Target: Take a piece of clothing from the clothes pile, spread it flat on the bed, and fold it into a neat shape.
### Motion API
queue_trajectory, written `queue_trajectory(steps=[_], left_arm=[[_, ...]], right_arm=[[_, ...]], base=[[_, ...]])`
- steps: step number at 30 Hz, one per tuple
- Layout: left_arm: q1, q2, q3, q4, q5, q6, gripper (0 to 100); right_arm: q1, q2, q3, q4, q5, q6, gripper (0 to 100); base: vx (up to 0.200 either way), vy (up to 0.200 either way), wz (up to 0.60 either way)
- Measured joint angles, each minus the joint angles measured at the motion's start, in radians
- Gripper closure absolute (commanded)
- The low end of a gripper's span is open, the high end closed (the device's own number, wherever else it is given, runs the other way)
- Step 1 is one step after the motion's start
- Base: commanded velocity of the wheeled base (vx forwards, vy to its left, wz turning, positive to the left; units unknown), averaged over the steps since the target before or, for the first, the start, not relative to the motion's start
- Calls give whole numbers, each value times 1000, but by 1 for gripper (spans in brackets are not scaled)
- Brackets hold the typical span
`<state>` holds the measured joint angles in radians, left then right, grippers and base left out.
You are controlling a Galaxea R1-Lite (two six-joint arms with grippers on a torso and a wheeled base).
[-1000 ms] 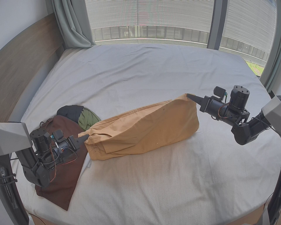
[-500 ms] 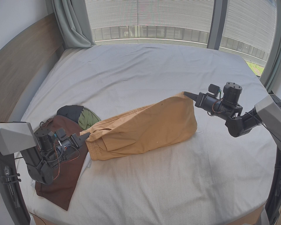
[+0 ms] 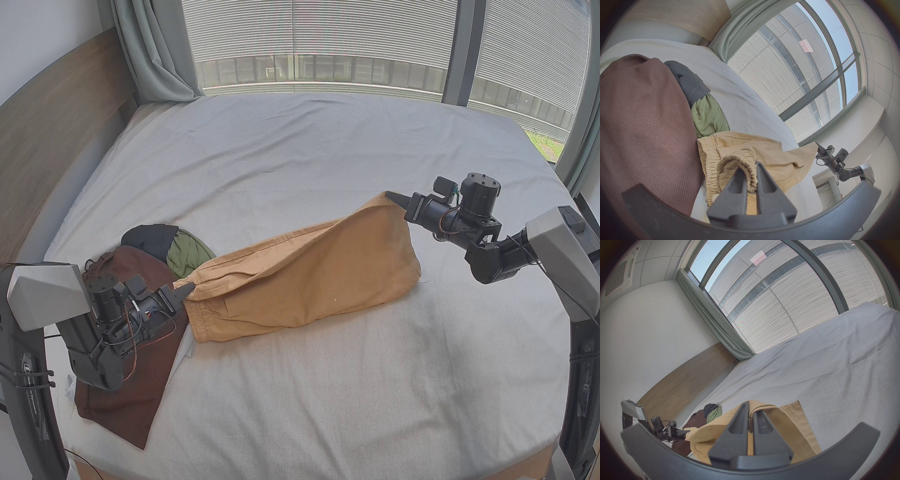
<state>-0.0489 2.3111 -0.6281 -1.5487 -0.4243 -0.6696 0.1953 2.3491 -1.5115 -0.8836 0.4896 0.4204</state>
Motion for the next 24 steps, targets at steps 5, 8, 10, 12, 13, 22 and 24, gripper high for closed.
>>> queue_trajectory(steps=[5, 8, 10, 12, 13, 22, 24], left_arm=[[-1, 10, -11, 1, 1, 0, 100], [-1, 13, -17, 1, 1, -1, 100], [0, 15, -22, 1, 0, -2, 100], [0, 19, -29, 1, 1, -2, 100], [0, 21, -31, 0, 1, -2, 100], [3, 34, -44, 0, 0, -3, 100], [3, 35, -44, 0, 0, -3, 0]], right_arm=[[0, 51, -59, 17, -9, 0, 100], [0, 73, -84, 20, -14, 0, 100], [0, 89, -104, 21, -15, 0, 100], [0, 100, -118, 25, -16, 0, 100], [0, 104, -123, 26, -16, 0, 100], [5, 148, -185, 53, -19, 0, 100], [5, 158, -201, 54, -19, 0, 100]], base=[[0, 0, 0], [0, 0, 0], [0, 0, 0], [0, 0, 0], [0, 0, 0], [0, 0, 0], [0, 0, 0]])
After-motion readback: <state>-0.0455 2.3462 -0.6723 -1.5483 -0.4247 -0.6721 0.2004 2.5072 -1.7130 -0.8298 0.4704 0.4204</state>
